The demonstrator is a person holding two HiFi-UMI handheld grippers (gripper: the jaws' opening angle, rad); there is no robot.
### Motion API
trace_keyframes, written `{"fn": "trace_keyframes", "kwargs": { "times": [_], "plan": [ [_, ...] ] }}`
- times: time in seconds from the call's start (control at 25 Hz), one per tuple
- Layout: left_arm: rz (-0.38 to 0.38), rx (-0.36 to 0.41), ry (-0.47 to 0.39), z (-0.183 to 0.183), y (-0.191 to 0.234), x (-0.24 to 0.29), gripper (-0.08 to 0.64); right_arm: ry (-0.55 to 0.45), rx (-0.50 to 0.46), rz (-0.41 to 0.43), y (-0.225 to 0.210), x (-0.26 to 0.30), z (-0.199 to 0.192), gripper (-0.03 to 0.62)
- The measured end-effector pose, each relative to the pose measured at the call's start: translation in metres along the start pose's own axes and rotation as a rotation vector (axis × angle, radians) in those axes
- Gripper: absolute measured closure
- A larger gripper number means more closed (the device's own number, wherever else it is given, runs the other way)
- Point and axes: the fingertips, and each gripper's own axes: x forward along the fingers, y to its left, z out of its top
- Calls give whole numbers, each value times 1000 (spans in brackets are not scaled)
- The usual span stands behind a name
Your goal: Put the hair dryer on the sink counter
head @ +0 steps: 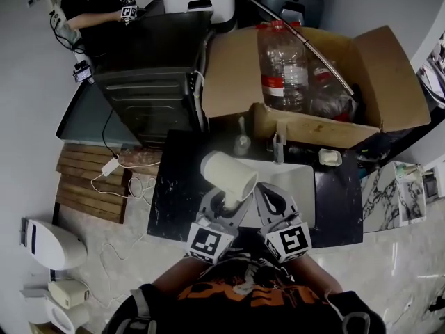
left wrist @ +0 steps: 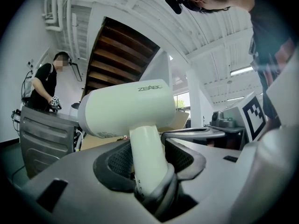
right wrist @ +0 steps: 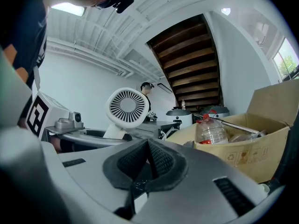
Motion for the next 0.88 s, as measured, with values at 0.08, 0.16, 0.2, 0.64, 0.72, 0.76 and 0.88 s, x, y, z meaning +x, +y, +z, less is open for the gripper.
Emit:
{"fn": "trace_keyframes", "kwargs": {
  "times": [0.08, 0.16, 0.2, 0.64, 0.72, 0.76, 0.88],
  "plan": [
    [15, -2, 0, 0, 5, 0, 344, 3, 0, 1, 0, 2, -3, 578],
    [26, 2, 7, -3, 11, -1, 344, 2, -7, 4, 1, 7, -6, 578],
    [32, 6, 15, -5, 15, -1, 344, 1, -10, 8, 3, 11, -7, 578],
    [148, -39, 175, -59, 82, -17, 344, -7, -15, 92, 39, 73, -27, 578],
    [162, -58, 221, -75, 94, -20, 344, 18, -19, 100, 43, 84, -43, 578],
    [173, -63, 246, -85, 100, -21, 344, 46, -18, 107, 45, 89, -56, 578],
    [219, -88, 327, -121, 121, -28, 344, 142, -12, 131, 53, 104, -99, 578]
  ]
}}
